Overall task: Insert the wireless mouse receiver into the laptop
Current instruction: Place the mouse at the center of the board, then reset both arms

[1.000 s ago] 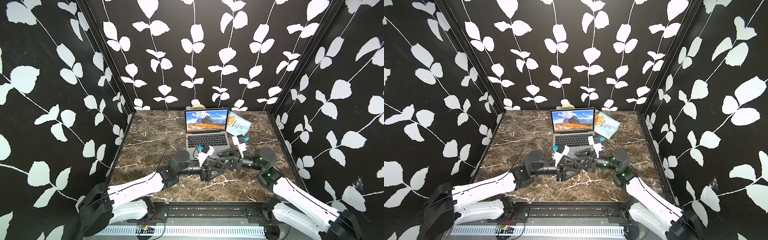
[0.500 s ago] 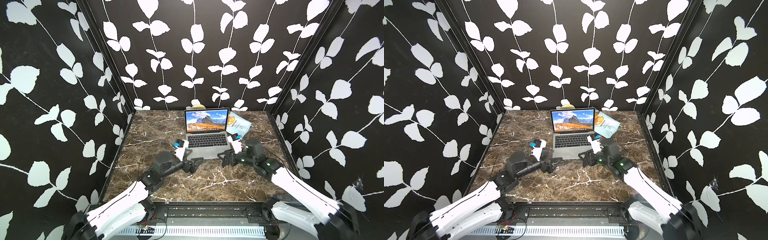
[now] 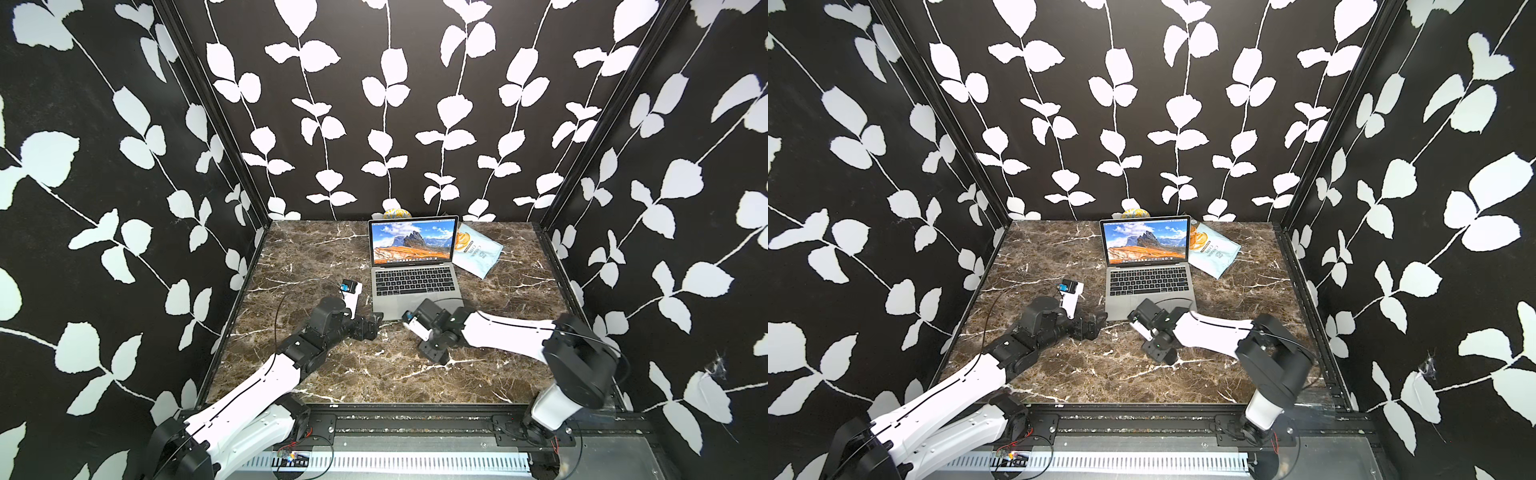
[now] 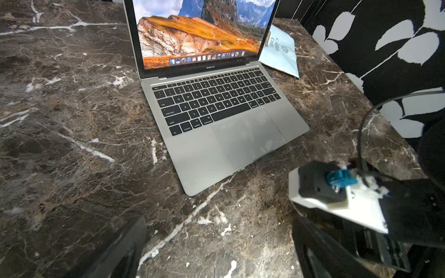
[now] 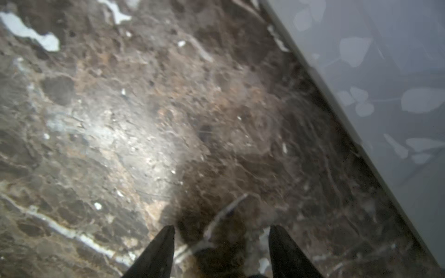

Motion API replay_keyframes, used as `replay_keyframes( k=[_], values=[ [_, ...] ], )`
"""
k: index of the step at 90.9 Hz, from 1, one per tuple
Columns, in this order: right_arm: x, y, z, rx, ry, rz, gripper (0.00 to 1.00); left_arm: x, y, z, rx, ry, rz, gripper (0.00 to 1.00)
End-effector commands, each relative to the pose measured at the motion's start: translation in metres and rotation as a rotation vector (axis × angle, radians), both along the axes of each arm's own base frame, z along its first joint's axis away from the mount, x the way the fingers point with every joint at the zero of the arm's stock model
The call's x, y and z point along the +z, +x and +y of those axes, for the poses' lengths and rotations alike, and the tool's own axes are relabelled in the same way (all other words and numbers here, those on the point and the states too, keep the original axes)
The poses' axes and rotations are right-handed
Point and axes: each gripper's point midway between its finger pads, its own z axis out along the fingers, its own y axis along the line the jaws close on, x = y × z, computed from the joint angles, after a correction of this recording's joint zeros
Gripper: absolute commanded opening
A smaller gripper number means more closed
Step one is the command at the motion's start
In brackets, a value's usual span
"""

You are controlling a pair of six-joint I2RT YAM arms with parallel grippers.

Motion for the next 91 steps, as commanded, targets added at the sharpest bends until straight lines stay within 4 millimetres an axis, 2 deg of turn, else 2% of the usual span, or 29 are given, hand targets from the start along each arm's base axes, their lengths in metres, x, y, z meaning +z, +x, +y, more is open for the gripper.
replay_keyframes(
  k=[1, 8, 16, 22, 28, 33, 40, 45, 50, 58, 66, 70, 73, 75, 78, 81, 87, 89, 90, 91],
  values=[
    [-0.003, -0.01, 0.007, 0.137, -0.032, 0.008, 0.69, 0.015, 0.011, 0.002, 0.008, 0.01, -0.036, 0.98],
    [0.003, -0.012, 0.009, 0.14, -0.009, 0.005, 0.81, 0.016, 0.017, 0.006, 0.025, 0.024, -0.05, 0.98],
    [0.02, -0.012, 0.011, 0.121, 0.046, -0.021, 0.84, 0.021, 0.03, 0.022, 0.079, 0.058, -0.082, 0.98],
    [0.046, -0.009, 0.011, 0.096, 0.115, -0.081, 0.86, 0.026, 0.045, 0.044, 0.154, 0.076, -0.099, 0.98],
    [0.073, 0.006, 0.0, 0.016, 0.163, -0.183, 0.89, 0.028, 0.063, 0.079, 0.273, 0.1, -0.11, 0.98],
    [0.096, 0.021, -0.019, -0.094, 0.214, -0.25, 0.9, 0.026, 0.076, 0.117, 0.412, 0.145, -0.12, 0.99],
    [0.121, 0.046, -0.067, -0.312, 0.305, -0.309, 0.92, 0.026, 0.091, 0.164, 0.571, 0.241, -0.182, 0.98],
    [0.138, 0.061, -0.104, -0.455, 0.382, -0.362, 0.95, 0.021, 0.096, 0.187, 0.651, 0.338, -0.237, 0.98],
    [0.142, 0.074, -0.152, -0.613, 0.391, -0.427, 0.99, 0.017, 0.101, 0.202, 0.711, 0.416, -0.296, 0.98],
    [0.144, 0.086, -0.211, -0.798, 0.405, -0.511, 0.99, 0.005, 0.11, 0.208, 0.726, 0.443, -0.371, 0.98],
    [0.141, 0.099, -0.254, -0.941, 0.417, -0.569, 0.99, -0.006, 0.124, 0.187, 0.604, 0.417, -0.491, 0.98],
    [0.136, 0.108, -0.273, -0.998, 0.417, -0.607, 0.99, -0.027, 0.128, 0.181, 0.558, 0.417, -0.464, 0.98],
    [0.131, 0.115, -0.284, -1.021, 0.413, -0.64, 0.99, -0.036, 0.131, 0.175, 0.526, 0.401, -0.48, 0.98],
    [0.126, 0.119, -0.29, -1.035, 0.409, -0.659, 0.99, -0.03, 0.135, 0.174, 0.521, 0.396, -0.532, 0.98],
    [0.12, 0.125, -0.297, -1.048, 0.407, -0.69, 0.99, -0.049, 0.134, 0.173, 0.504, 0.411, -0.487, 0.98],
    [0.115, 0.131, -0.302, -1.052, 0.411, -0.728, 0.99, -0.058, 0.131, 0.173, 0.489, 0.421, -0.413, 0.98],
    [0.102, 0.141, -0.303, -1.033, 0.43, -0.779, 0.99, -0.049, 0.147, 0.173, 0.477, 0.402, -0.407, 0.98],
    [0.104, 0.146, -0.303, -1.017, 0.45, -0.818, 0.99, -0.053, 0.147, 0.179, 0.491, 0.388, -0.392, 0.98],
    [0.095, 0.146, -0.302, -1.014, 0.443, -0.804, 0.99, -0.055, 0.146, 0.183, 0.511, 0.386, -0.378, 0.98],
    [0.099, 0.148, -0.301, -1.003, 0.461, -0.837, 0.99, -0.056, 0.145, 0.187, 0.529, 0.39, -0.363, 0.98]
  ],
)
